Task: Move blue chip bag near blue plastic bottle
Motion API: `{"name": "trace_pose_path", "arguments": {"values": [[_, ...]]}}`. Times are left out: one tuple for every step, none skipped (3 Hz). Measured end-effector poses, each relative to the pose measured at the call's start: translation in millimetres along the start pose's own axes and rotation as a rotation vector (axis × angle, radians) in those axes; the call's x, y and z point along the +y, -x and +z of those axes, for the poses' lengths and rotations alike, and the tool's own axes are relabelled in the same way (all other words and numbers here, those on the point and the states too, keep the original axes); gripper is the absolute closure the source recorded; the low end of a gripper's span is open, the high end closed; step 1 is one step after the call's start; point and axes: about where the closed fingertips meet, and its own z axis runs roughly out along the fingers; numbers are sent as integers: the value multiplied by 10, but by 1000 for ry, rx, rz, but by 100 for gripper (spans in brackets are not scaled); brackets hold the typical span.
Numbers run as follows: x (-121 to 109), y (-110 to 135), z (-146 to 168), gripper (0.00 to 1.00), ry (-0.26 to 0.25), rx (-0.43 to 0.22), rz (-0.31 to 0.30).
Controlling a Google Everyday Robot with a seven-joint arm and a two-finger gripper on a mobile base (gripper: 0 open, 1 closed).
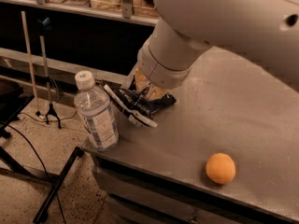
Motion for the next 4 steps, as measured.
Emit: {"name": "trace_pose_path", "arguments": {"values": [[-21, 15, 72, 59, 10, 1, 0], [-28, 24, 62, 36, 9, 2, -2], [-36, 35, 54, 13, 8, 3, -5], [-43, 44, 47, 0, 6, 4, -7]]}}
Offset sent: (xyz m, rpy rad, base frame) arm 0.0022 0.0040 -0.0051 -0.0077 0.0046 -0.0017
